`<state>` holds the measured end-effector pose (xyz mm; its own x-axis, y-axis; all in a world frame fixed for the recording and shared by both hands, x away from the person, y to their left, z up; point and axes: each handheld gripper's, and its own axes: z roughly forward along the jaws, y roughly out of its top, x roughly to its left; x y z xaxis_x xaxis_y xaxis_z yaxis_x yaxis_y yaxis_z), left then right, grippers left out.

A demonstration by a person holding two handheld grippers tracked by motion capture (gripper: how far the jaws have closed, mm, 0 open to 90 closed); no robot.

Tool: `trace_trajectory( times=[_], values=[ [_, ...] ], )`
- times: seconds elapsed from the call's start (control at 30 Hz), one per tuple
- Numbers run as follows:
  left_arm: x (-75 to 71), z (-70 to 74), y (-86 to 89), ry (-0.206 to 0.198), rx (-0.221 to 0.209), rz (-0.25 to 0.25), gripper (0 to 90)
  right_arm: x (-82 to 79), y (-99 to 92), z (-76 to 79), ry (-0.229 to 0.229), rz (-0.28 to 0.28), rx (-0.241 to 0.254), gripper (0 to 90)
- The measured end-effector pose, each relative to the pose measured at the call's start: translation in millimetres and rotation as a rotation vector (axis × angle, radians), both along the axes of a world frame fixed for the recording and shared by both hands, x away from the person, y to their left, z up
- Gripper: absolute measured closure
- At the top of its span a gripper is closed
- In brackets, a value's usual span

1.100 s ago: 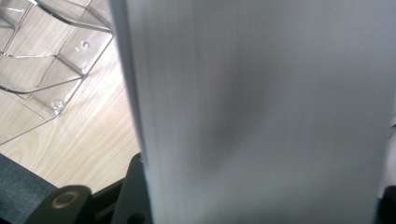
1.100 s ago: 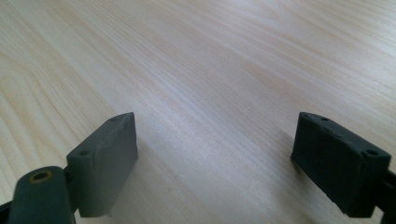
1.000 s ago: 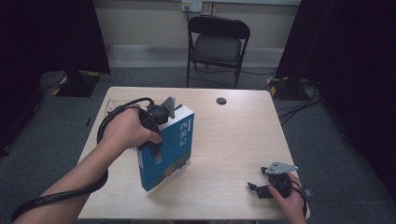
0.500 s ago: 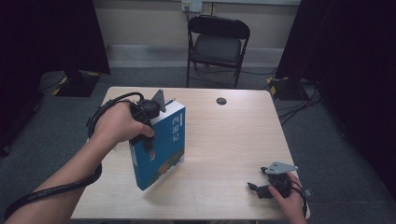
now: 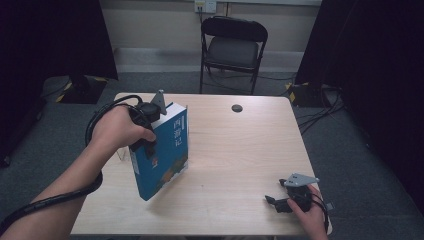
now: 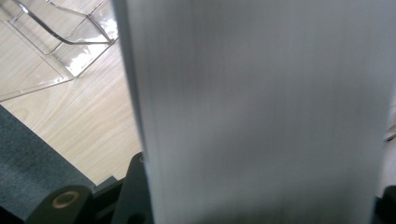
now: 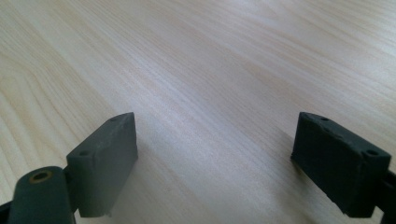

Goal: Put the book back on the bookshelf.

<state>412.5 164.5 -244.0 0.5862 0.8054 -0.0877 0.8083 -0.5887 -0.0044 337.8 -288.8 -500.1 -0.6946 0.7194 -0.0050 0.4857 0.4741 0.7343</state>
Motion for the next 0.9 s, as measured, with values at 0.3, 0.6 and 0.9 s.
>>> trace_trajectory(
  times=[0.3, 0.6, 0.9],
  values=[
    [-3.7, 2.0, 15.7, 0.009, -0.018, 0.047, 62.1, -0.1, -0.1, 0.1, 0.000, -0.001, -0.002, 13.2],
    [-1.5, 7.6, 27.0, 0.004, -0.038, 0.106, 62.1, 0.1, -0.1, 0.0, 0.001, 0.002, 0.002, 13.1],
    [7.8, 2.1, 30.0, 0.003, -0.047, 0.169, 62.1, 0.0, -0.2, 0.3, 0.001, 0.000, -0.003, 13.1]
  ],
)
